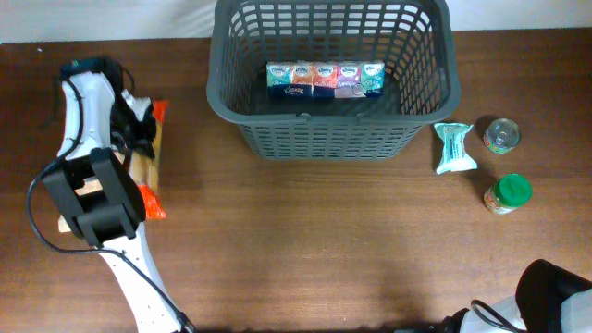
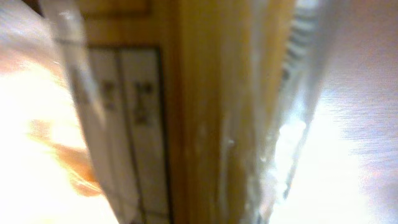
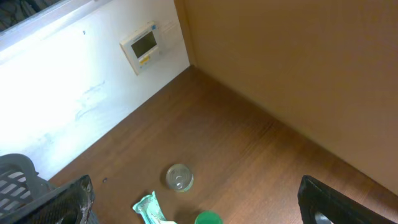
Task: Pack container
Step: 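Grasp the orange-red snack bar package with the left gripper, then carry the snack package into the basket and release it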
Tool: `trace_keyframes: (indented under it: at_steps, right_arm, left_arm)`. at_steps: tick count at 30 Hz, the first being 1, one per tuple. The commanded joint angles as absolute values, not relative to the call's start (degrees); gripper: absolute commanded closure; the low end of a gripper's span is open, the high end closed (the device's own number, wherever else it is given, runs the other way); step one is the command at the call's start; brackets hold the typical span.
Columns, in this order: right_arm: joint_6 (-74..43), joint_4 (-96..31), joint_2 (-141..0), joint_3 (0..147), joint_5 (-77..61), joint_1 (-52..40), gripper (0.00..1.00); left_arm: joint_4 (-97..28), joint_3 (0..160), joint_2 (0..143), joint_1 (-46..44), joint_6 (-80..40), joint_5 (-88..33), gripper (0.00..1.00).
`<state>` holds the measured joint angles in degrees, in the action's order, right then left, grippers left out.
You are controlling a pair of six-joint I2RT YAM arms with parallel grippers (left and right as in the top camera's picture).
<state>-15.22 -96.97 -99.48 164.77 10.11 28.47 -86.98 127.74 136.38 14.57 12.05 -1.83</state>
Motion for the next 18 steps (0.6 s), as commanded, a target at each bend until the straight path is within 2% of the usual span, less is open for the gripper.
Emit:
trace_keyframes:
  at_steps: [1, 8, 11, 14, 18]
  right_arm:
    - [-15.9, -97.3, -99.1, 165.0, 11.0, 28.8, 0.01]
    - [-15.9, -97.3, -99.1, 165.0, 11.0, 28.8, 0.01]
    - [-15.9, -97.3, -99.1, 165.0, 11.0, 28.8, 0.01]
    - [-15.9, -97.3, -99.1, 165.0, 11.0, 28.8, 0.01]
    - [-16.0, -97.3, -99.1, 165.0, 11.0, 28.8, 0.01]
  left_arm:
    - [-88.6, 150.2, 130.2, 12.9, 11.2, -7.5, 0.99]
    - [-79.4, 180.0, 124.7, 6.8, 16.6, -16.2, 0.98]
    - [-72.2, 179.3, 120.2, 2.0, 25.6, -22.4, 0.99]
    - [-71.3, 179.3, 119.1, -4.4, 42.0, -30.0, 0.99]
    - [-71.2, 176.9, 120.4, -13.9, 52.7, -27.9, 0.98]
